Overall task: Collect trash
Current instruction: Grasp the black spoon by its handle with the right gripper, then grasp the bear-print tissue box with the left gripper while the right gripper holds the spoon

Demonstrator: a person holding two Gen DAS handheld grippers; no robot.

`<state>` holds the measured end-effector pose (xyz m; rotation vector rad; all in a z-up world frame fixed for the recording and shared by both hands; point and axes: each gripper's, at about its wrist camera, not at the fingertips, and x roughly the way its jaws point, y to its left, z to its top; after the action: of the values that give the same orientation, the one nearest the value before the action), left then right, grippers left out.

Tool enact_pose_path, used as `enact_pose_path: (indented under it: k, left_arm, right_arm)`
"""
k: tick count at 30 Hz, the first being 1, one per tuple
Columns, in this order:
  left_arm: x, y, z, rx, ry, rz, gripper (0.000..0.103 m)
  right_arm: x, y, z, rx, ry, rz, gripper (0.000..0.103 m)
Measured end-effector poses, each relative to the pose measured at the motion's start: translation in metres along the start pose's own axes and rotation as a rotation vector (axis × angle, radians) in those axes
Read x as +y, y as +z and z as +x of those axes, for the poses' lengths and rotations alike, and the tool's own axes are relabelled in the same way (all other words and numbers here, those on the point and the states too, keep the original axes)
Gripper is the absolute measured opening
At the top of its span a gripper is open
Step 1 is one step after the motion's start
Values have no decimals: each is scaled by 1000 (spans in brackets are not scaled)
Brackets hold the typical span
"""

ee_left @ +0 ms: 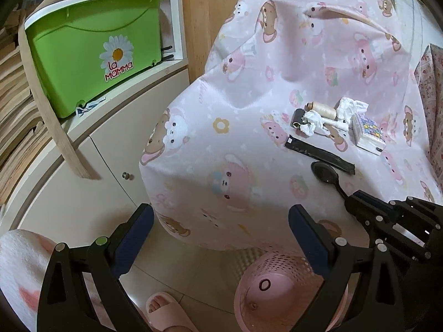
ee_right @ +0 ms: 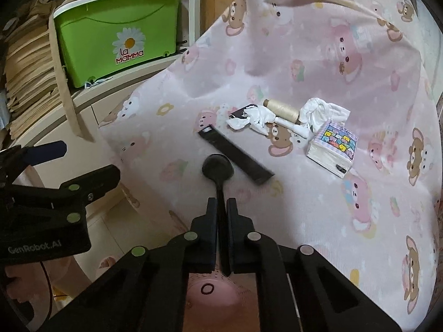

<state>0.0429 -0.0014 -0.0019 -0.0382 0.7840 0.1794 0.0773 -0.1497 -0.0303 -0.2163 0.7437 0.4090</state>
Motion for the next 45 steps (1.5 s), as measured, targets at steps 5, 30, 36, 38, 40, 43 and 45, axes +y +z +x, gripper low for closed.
enact_pose_path:
  k: [5,30,36,38,40,43,45]
  left_arm:
    - [-5,-2,-5,-31,19,32,97]
    - [-100,67,25,117,-337,176,76]
    - [-137,103,49,190,-427,137,70]
    - [-150,110,56,220,-449,138,70]
    - [-166,113,58,211,-435,177,70]
    - [-187,117,64,194,-400,239,70]
    - [-197,119,74,211,-381,257,70]
  right_arm:
    - [-5,0,-20,-77,11,31,7]
    - [-123,5,-81,-186,-103,368,7]
    - [-149,-1,-87,-177,-132,427,7]
    - [-159,-3,-89,-180,-128,458,7]
    - [-167,-5,-89,-178,-122,489,7]
    - [-176,-8,-86,-173,-115,525,7]
    - [-177,-9,-85,-172,-117,527,7]
